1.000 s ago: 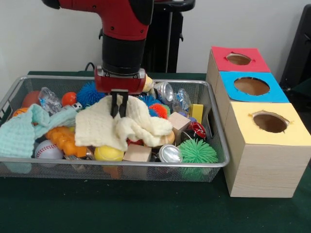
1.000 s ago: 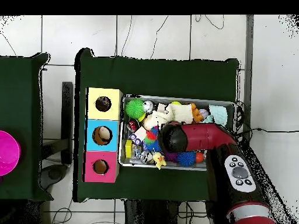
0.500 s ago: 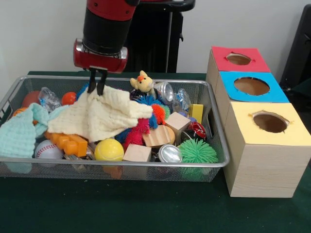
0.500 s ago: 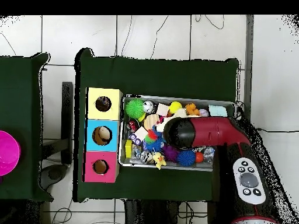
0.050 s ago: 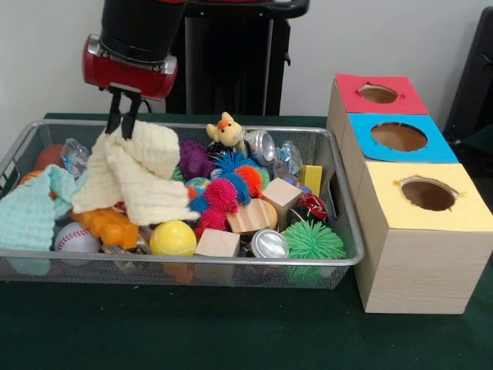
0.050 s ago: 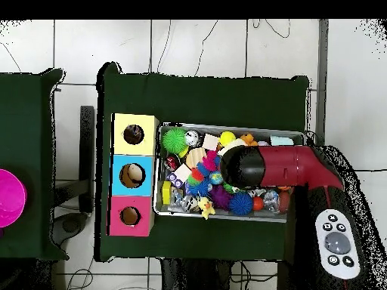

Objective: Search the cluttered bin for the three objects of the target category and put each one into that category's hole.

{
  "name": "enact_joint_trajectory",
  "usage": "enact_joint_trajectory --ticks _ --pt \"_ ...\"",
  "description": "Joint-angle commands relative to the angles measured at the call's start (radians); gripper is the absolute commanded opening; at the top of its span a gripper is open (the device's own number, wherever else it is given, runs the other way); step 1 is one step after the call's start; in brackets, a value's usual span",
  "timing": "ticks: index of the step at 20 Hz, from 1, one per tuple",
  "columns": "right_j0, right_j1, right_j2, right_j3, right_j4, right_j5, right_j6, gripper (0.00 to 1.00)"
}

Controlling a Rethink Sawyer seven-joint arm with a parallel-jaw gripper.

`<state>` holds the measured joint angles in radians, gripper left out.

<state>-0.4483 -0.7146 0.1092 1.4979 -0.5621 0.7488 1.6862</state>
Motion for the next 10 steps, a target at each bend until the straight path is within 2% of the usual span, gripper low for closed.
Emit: enact_joint_trajectory --ticks 1,7,10 --pt "-0.028 0.014 0.045 -0.102 -0.085 0.115 -0.224 0.0" --pt "-0.05 0.032 0.078 -0.165 -0.108 0.099 -0.288 0.0" --pt "-0.063 0.037 0.096 -0.175 -0.127 0.057 -0.315 0.0"
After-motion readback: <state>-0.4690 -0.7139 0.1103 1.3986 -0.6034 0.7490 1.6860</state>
